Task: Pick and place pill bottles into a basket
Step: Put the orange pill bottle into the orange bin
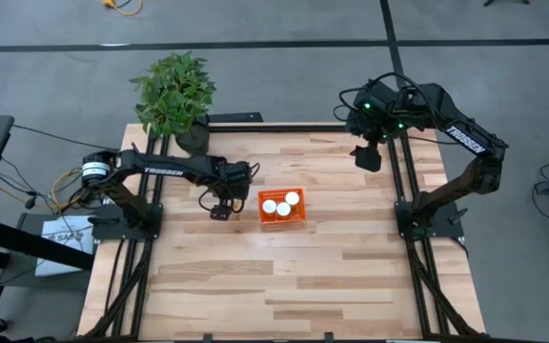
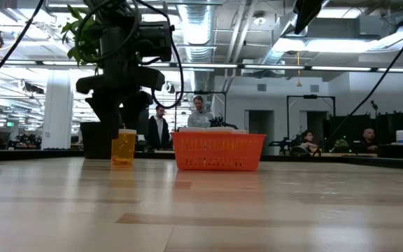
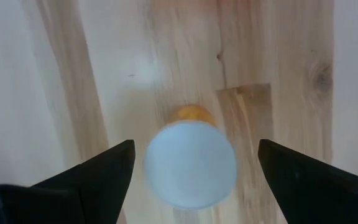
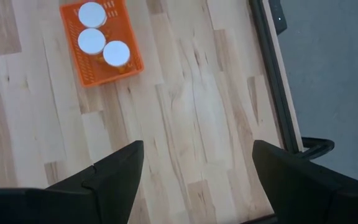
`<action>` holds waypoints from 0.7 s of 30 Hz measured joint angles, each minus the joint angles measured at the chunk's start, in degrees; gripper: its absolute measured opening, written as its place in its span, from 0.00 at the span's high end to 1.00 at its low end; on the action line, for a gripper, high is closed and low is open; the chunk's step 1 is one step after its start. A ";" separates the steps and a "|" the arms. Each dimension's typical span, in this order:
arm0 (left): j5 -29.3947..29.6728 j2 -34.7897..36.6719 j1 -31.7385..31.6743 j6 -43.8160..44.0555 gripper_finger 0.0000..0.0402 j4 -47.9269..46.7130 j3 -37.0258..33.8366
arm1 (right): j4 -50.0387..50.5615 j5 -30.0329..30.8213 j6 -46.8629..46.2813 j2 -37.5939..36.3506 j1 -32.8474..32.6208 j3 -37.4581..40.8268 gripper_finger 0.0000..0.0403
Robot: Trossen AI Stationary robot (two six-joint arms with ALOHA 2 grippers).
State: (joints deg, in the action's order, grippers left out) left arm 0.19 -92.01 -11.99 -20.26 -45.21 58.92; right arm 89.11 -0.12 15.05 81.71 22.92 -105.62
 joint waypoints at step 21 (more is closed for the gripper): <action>-1.65 0.00 -1.43 -0.05 0.32 1.41 -2.03 | -0.91 0.00 -0.51 0.00 0.01 0.00 0.26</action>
State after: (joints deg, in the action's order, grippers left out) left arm -1.46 -92.01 -13.42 -20.31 -43.80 56.88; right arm 88.20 -0.12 14.54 81.71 22.93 -105.62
